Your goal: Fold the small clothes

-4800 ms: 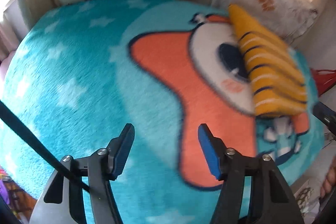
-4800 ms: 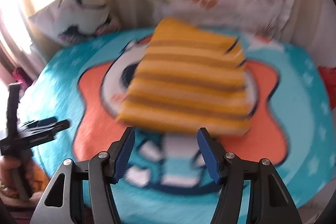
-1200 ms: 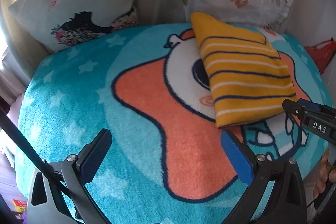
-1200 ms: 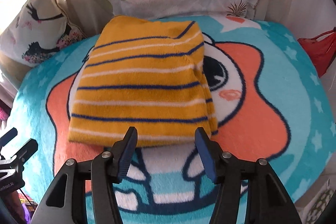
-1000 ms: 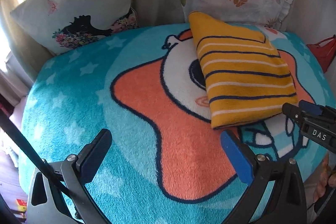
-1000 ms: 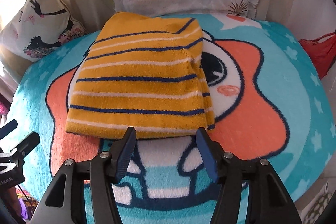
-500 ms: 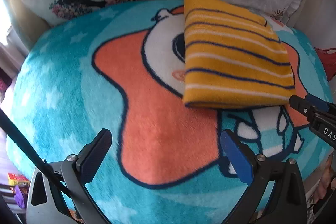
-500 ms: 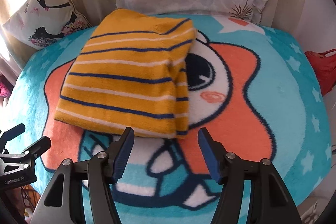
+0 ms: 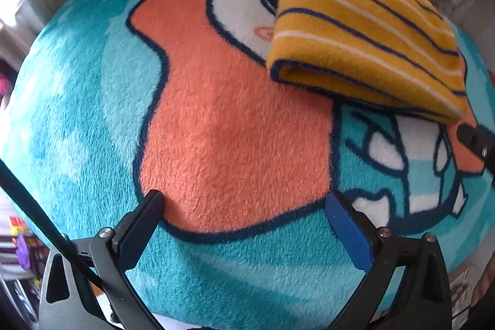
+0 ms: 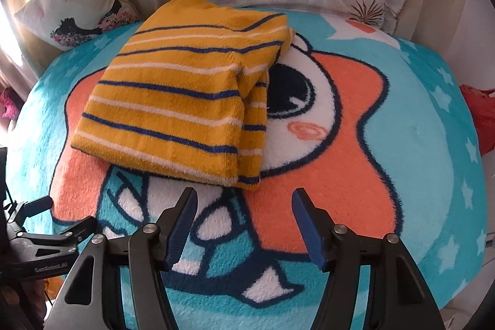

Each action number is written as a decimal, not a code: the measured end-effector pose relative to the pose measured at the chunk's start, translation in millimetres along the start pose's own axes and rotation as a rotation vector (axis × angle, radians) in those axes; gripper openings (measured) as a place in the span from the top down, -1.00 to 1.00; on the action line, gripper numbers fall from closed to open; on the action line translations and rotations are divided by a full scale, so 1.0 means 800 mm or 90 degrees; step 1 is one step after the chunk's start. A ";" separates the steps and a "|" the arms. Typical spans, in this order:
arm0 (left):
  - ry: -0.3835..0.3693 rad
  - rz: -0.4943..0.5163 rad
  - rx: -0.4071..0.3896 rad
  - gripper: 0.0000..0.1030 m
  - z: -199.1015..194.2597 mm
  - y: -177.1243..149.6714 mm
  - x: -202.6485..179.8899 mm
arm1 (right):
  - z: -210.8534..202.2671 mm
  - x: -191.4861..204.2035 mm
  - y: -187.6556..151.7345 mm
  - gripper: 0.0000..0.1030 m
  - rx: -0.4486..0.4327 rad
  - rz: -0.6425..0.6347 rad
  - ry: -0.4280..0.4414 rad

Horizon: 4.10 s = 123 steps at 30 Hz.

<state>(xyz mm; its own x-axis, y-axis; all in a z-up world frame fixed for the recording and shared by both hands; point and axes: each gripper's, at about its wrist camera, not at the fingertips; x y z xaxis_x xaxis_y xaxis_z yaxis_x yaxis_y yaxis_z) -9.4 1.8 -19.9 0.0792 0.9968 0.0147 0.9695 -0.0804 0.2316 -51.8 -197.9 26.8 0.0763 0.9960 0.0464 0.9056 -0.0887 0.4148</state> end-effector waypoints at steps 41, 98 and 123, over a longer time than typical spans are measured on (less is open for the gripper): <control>-0.030 -0.051 -0.116 -1.00 -0.072 -0.009 -0.031 | -0.020 -0.019 -0.008 -0.37 -0.040 -0.016 0.004; -0.018 -0.046 -0.072 -1.00 -0.047 -0.005 -0.055 | -0.022 -0.021 -0.003 -0.47 -0.069 -0.053 -0.015; -0.020 -0.013 -0.095 -1.00 -0.071 -0.030 -0.068 | -0.050 -0.018 -0.026 -0.53 -0.096 -0.059 -0.017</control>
<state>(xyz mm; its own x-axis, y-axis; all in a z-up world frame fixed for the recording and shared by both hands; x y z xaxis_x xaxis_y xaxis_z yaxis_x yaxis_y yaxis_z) -50.4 -49.9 28.7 0.0689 0.9974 -0.0215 0.9257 -0.0559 0.3741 -88.7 -210.4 54.2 0.0078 0.9997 -0.0213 0.8363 0.0052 0.5482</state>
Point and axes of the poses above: each gripper's, at about its wrist camera, not at the fingertips, and z roughly the way its jaws point, x to its left, y to its top, and after that the axes turned 4 degrees about x, right-handed
